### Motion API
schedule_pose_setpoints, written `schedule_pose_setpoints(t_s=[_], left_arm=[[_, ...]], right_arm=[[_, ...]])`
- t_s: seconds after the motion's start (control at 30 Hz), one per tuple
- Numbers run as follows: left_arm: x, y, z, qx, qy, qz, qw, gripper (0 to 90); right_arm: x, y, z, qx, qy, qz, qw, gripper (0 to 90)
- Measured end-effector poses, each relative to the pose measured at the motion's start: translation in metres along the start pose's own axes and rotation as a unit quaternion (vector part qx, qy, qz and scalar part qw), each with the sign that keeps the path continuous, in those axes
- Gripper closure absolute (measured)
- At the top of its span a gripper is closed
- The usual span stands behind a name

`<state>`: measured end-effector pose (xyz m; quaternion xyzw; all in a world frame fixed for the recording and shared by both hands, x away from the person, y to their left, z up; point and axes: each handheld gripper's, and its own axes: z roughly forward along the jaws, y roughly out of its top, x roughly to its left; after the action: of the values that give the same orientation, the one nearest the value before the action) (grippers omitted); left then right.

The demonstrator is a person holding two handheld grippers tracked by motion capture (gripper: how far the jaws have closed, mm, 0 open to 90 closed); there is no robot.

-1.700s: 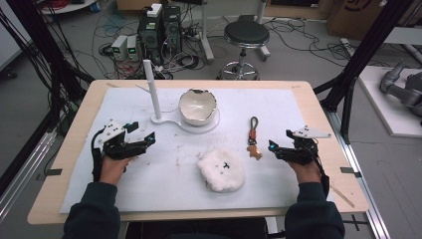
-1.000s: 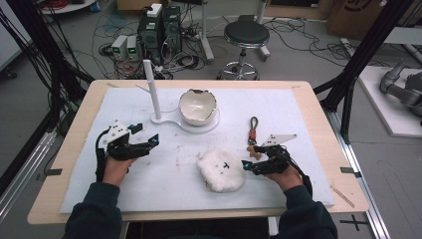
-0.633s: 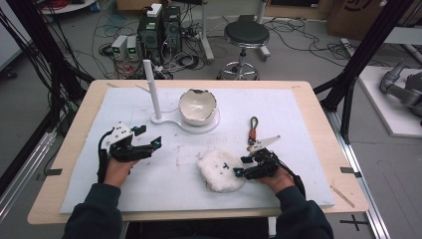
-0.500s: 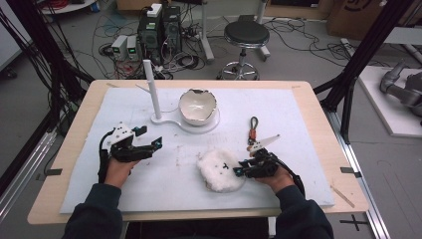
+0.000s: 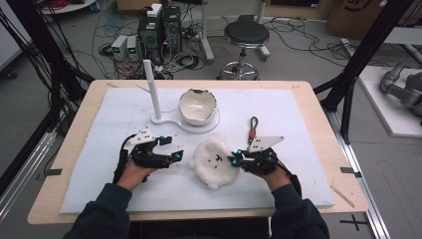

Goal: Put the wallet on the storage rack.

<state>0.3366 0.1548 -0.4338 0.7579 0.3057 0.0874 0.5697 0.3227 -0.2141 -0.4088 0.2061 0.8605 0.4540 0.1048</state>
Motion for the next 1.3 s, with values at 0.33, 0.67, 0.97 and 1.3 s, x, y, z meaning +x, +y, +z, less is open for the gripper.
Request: schedule_pose_setpoints(t_s=[0.33,0.67,0.97,1.3], left_arm=[[-0.012,-0.003,0.023,0.039,-0.062,0.007,0.9973,23.8],[-0.021,-0.002,0.023,0.054,-0.088,0.042,0.9937,72.1],[-0.011,0.006,0.008,-0.019,-0.051,0.021,0.9983,75.2],[-0.013,0.003,0.011,-0.011,-0.069,0.011,0.9975,72.1]], right_arm=[[0.01,0.012,0.004,-0.042,0.036,-0.028,0.9981,82.3],[0.009,0.016,0.004,-0.059,0.029,-0.013,0.9978,82.0],[-0.006,0.009,-0.001,-0.093,-0.009,0.094,0.9912,45.8],[-0.002,0.007,0.014,-0.064,0.054,0.12,0.9892,74.2]])
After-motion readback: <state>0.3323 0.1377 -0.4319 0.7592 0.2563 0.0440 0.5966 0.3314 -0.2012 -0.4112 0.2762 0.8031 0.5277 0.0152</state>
